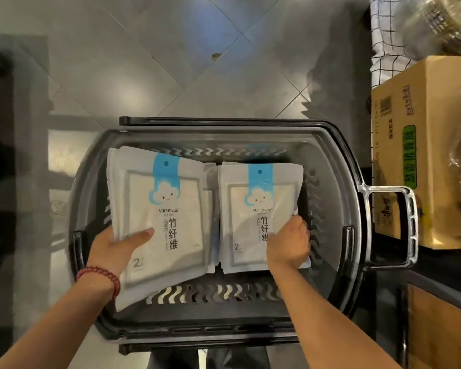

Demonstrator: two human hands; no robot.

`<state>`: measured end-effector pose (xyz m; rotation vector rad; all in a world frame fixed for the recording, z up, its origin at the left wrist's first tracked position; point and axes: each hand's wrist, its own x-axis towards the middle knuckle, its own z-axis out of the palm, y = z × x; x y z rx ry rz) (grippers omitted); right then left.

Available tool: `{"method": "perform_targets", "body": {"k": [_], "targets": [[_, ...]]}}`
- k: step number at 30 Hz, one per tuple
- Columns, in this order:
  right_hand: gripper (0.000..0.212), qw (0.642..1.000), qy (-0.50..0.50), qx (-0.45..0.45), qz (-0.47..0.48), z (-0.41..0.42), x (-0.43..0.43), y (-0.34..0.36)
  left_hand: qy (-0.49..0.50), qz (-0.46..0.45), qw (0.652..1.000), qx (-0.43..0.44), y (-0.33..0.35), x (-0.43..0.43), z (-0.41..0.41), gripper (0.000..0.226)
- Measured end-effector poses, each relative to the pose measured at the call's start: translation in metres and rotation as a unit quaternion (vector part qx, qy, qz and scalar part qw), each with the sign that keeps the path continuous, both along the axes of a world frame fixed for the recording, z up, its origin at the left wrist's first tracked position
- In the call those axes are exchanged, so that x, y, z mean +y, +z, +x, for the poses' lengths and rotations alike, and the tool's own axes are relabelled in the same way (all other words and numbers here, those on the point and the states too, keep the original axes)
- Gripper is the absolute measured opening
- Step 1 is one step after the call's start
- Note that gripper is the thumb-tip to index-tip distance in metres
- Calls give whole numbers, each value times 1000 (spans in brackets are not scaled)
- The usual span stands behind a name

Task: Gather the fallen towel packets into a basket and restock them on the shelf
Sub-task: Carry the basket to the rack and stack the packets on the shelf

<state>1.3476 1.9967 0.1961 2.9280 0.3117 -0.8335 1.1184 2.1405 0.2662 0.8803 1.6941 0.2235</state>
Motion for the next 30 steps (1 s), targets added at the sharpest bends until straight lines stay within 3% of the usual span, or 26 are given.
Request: {"method": "perform_targets", "body": {"k": [1, 4, 7, 12, 22, 25, 30], "targets": [[28, 1000, -5, -11, 18, -1, 2, 2, -10, 1, 1000, 5, 2, -1, 2, 27], [13, 995, -35, 29, 90, -3, 5, 21, -34, 9, 999, 7, 14, 0, 8, 25], [21, 980, -8, 72, 183, -6, -3, 55, -57, 17, 998, -10, 39, 1, 14, 24], [22, 922, -138, 128, 339, -2, -29, 132, -109, 38, 992, -42, 95, 7, 26, 24], [15, 849, -260, 50, 458, -16, -92, 352, -218, 121, 958, -144, 289, 0, 40, 21], [11, 826, -276, 14, 492, -29, -127, 419, -261, 147, 938, -173, 348, -8, 49, 21], [23, 767, -318, -62, 554, -53, -197, 507, -342, 148, 894, -249, 432, -38, 87, 19]]}}
